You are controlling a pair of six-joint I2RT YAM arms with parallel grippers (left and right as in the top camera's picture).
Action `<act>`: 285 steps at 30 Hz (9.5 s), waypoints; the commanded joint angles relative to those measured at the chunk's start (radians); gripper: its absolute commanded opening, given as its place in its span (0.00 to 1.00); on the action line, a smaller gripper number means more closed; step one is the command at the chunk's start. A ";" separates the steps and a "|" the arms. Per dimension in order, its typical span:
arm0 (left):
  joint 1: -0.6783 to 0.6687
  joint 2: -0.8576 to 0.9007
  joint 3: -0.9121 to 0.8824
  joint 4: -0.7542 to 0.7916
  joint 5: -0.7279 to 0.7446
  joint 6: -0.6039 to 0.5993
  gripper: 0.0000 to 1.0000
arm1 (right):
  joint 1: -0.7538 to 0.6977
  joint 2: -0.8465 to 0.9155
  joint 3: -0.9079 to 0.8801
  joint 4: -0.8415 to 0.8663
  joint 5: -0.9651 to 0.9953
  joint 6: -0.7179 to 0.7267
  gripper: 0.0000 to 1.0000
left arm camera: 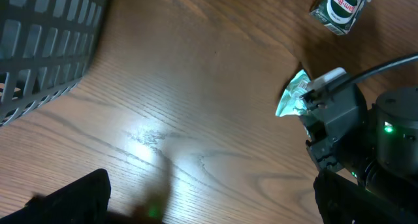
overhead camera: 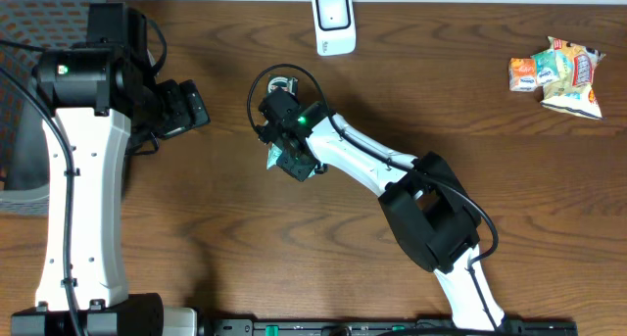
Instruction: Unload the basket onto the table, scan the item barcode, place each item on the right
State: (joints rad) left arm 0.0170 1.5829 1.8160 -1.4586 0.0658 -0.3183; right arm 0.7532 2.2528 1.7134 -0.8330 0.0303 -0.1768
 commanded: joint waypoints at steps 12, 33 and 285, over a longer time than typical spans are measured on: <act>0.002 0.002 -0.005 -0.003 -0.002 -0.013 0.98 | -0.211 -0.110 0.042 -0.196 -0.565 0.068 0.15; 0.002 0.002 -0.005 -0.003 -0.002 -0.013 0.98 | -0.548 -0.100 -0.387 -0.120 -0.894 0.151 0.31; 0.002 0.002 -0.005 -0.003 -0.002 -0.013 0.98 | -0.558 -0.304 -0.240 -0.154 -0.795 -0.040 0.01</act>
State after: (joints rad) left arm 0.0170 1.5829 1.8160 -1.4586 0.0654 -0.3187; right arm 0.1890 2.0014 1.3643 -0.9726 -0.7204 -0.1024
